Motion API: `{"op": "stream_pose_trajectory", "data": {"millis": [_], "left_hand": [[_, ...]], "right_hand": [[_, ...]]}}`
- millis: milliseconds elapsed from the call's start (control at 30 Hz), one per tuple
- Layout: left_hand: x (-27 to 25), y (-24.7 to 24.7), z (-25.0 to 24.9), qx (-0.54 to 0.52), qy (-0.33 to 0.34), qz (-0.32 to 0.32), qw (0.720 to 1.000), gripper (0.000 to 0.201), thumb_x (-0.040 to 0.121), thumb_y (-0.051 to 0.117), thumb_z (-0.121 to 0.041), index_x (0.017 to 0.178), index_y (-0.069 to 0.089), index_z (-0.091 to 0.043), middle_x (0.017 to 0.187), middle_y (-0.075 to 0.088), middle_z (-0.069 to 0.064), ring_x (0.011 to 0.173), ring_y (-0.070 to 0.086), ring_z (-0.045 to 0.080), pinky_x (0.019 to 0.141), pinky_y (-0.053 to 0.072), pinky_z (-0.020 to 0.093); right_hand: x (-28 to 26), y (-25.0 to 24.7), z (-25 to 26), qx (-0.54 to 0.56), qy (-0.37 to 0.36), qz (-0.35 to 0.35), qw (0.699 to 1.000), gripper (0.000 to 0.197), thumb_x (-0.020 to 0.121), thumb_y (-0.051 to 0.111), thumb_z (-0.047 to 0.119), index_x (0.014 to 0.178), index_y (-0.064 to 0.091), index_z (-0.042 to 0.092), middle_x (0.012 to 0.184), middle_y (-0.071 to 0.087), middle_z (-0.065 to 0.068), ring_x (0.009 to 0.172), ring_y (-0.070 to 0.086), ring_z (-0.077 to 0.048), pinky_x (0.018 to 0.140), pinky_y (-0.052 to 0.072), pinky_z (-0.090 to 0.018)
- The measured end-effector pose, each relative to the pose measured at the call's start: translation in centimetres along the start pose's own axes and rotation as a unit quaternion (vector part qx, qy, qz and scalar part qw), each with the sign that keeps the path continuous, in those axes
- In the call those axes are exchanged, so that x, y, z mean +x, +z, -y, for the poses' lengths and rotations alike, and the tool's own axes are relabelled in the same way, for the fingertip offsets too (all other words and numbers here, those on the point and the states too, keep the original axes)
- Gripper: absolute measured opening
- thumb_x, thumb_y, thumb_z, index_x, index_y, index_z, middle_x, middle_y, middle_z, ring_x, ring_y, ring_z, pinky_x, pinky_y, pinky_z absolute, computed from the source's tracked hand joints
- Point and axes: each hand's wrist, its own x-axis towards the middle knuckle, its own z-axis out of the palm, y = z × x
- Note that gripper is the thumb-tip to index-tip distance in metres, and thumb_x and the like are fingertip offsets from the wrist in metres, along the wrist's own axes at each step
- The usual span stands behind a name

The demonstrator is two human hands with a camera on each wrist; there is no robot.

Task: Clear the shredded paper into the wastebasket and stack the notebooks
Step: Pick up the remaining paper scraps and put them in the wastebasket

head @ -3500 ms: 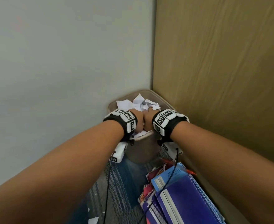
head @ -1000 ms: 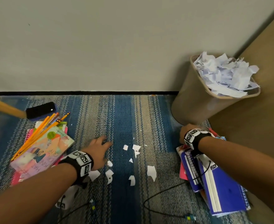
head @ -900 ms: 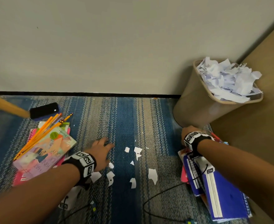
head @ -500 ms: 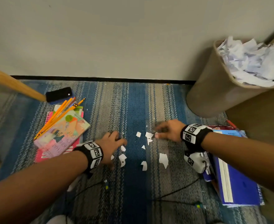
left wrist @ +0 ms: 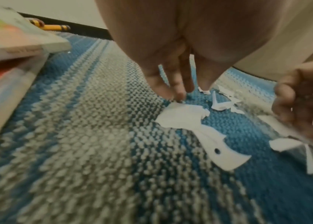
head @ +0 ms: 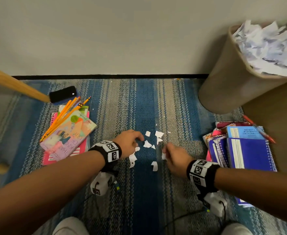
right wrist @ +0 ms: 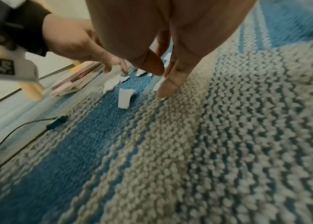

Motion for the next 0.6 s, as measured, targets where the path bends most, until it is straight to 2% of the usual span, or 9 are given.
{"op": "stream_pose_trajectory", "data": {"millis": [67,133,167,233,300,367,433,500,600], "left_hand": [[-0.6,-0.3,0.7,0.072,0.01,-0.001,0.997,0.035,0.089,0.06,-0.031,0.123,0.056,-0.028,0.123,0.05,-0.003,0.11,0.05,0.017,0.095,0.044,0.032],[-1.6,0.2,1.8,0.166,0.022,0.047,0.985,0.072,0.077,0.06,-0.066,0.14,0.037,-0.04,0.143,0.033,-0.004,0.125,0.034,0.022,0.103,0.039,0.041],[-2.2,0.7,2.2,0.192,0.028,0.077,0.978,0.089,0.07,0.059,-0.075,0.145,0.025,-0.044,0.149,0.022,-0.003,0.129,0.027,0.025,0.106,0.036,0.045],[-2.9,1.8,2.3,0.221,0.035,0.096,0.97,0.098,0.069,0.064,-0.072,0.149,0.013,-0.046,0.154,0.01,-0.001,0.131,0.023,0.029,0.11,0.032,0.044],[-2.8,2.5,2.4,0.222,0.04,0.076,0.971,0.086,0.079,0.066,-0.057,0.149,0.018,-0.043,0.154,0.012,0.001,0.13,0.026,0.029,0.111,0.029,0.039],[-2.6,2.9,2.5,0.184,0.046,0.062,0.98,0.07,0.085,0.066,-0.041,0.146,0.034,-0.034,0.151,0.025,0.004,0.128,0.034,0.03,0.111,0.029,0.037],[-2.8,3.0,2.7,0.137,0.073,0.046,0.987,0.054,0.084,0.069,-0.025,0.136,0.053,-0.021,0.139,0.045,0.009,0.119,0.048,0.033,0.104,0.039,0.043],[-2.7,2.9,2.6,0.1,0.08,0.012,0.992,0.034,0.084,0.068,-0.014,0.118,0.067,-0.01,0.122,0.059,0.012,0.107,0.058,0.033,0.094,0.047,0.041],[-1.6,2.1,1.3,0.098,0.044,-0.025,0.994,0.015,0.089,0.059,-0.012,0.098,0.07,-0.008,0.103,0.066,0.009,0.096,0.062,0.029,0.086,0.049,0.04]], "right_hand": [[0.1,-0.3,0.3,0.009,0.02,-0.022,1.0,0.029,0.079,0.055,0.02,0.103,0.04,0.025,0.101,0.048,0.002,0.089,0.054,-0.021,0.077,0.045,-0.029],[-0.4,-0.2,0.4,-0.016,0.054,-0.027,0.998,0.058,0.075,0.061,0.045,0.121,0.035,0.021,0.119,0.038,-0.001,0.098,0.055,-0.024,0.088,0.05,-0.037],[-0.7,0.1,0.5,-0.022,0.061,-0.024,0.998,0.079,0.07,0.061,0.059,0.131,0.03,0.021,0.126,0.034,-0.003,0.105,0.055,-0.025,0.093,0.05,-0.04],[-0.9,1.0,0.9,-0.035,0.043,-0.021,0.998,0.11,0.06,0.062,0.076,0.143,0.018,0.021,0.135,0.027,-0.005,0.116,0.051,-0.028,0.101,0.046,-0.041],[-0.6,1.4,1.1,-0.062,0.033,-0.012,0.998,0.122,0.056,0.073,0.073,0.148,0.01,0.022,0.139,0.021,-0.007,0.123,0.045,-0.031,0.106,0.042,-0.042],[-0.1,1.5,1.3,-0.092,0.027,0.012,0.995,0.108,0.066,0.079,0.056,0.147,0.017,0.022,0.139,0.022,-0.01,0.123,0.044,-0.033,0.108,0.04,-0.041],[0.2,1.4,1.6,-0.101,-0.023,0.027,0.994,0.065,0.081,0.073,0.038,0.134,0.041,0.016,0.134,0.032,-0.011,0.117,0.05,-0.031,0.105,0.041,-0.036],[0.5,1.1,1.6,-0.091,-0.066,0.024,0.993,0.026,0.088,0.063,0.022,0.11,0.057,0.009,0.122,0.043,-0.011,0.104,0.055,-0.029,0.096,0.046,-0.037],[1.3,-0.1,1.5,-0.057,-0.065,-0.014,0.996,0.008,0.085,0.056,0.008,0.091,0.06,0.006,0.102,0.058,-0.013,0.093,0.059,-0.031,0.086,0.048,-0.038]]}}
